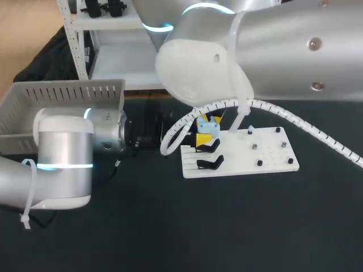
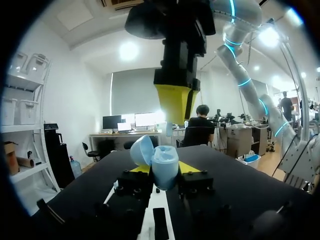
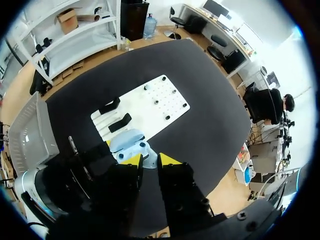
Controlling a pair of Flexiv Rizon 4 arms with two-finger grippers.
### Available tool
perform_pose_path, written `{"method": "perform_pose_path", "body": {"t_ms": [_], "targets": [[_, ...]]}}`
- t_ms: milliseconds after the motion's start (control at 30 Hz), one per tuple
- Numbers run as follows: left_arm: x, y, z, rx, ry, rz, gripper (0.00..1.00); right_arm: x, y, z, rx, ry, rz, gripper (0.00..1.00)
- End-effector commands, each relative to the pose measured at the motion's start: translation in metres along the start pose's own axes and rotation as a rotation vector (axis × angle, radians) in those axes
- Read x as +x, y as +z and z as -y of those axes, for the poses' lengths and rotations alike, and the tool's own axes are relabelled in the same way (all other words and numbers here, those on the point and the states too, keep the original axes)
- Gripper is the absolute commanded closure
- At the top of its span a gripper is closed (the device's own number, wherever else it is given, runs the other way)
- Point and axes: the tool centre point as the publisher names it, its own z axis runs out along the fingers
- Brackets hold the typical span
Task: Pick up each earbud case from the left stands, insert the matching earbuds, close the lid, and place the case in the box.
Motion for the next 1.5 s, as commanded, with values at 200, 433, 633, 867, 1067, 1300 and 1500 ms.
{"method": "perform_pose_path", "body": {"t_ms": [200,433,633,867,1067,1300,1500], "targets": [[0.000,0.001,0.002,-0.008,0.001,0.000,1.00,0.000,-0.001,0.001,0.000,0.001,0.000,1.00],[0.000,0.001,0.002,-0.008,0.001,0.000,1.00,0.000,-0.002,-0.001,-0.002,0.033,-0.015,1.00],[0.000,0.001,0.002,-0.008,0.001,0.000,1.00,-0.004,-0.003,-0.003,0.029,0.141,-0.055,1.00],[0.000,0.001,0.002,-0.008,0.001,0.000,1.00,-0.002,-0.002,-0.006,0.036,0.191,-0.072,1.00],[0.000,0.001,0.002,-0.008,0.001,0.000,1.00,0.002,0.000,-0.009,0.022,0.184,-0.062,1.00],[0.000,0.001,0.002,-0.008,0.001,0.000,1.00,0.001,0.007,-0.009,0.018,0.182,-0.060,1.00],[0.000,0.001,0.002,-0.008,0.001,0.000,1.00,0.000,0.008,-0.010,0.019,0.183,-0.061,1.00]]}}
